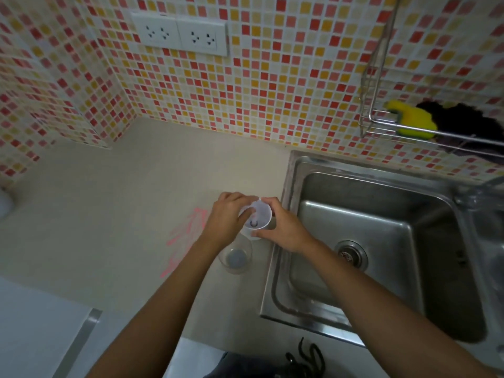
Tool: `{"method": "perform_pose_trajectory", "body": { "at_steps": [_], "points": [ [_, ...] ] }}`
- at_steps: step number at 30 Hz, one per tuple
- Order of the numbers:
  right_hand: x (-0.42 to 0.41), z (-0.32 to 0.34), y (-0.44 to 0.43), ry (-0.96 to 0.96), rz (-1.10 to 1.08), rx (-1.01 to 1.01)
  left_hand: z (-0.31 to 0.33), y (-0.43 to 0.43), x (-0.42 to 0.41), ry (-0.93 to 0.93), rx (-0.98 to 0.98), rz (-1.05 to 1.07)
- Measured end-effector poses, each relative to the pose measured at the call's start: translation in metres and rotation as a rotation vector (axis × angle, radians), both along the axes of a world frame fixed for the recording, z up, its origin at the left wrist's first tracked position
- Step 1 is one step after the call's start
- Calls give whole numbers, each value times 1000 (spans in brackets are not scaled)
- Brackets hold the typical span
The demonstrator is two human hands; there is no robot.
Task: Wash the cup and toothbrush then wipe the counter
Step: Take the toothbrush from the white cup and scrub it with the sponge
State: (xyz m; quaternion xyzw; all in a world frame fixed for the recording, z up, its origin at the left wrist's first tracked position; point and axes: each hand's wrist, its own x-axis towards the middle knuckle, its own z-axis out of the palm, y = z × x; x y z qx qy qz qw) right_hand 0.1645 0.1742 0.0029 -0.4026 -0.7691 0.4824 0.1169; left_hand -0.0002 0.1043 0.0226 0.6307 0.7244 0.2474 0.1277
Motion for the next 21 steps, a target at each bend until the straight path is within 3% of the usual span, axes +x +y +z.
{"method": "perform_pose_trajectory", "body": {
  "at_steps": [11,21],
  "points": [
    [-2,0,-5,16,-66,11,7,21,-11,85,17,-247],
    [-6,-4,-14,-24,-83,15,26,23,-13,57,125,-137]
  ]
}}
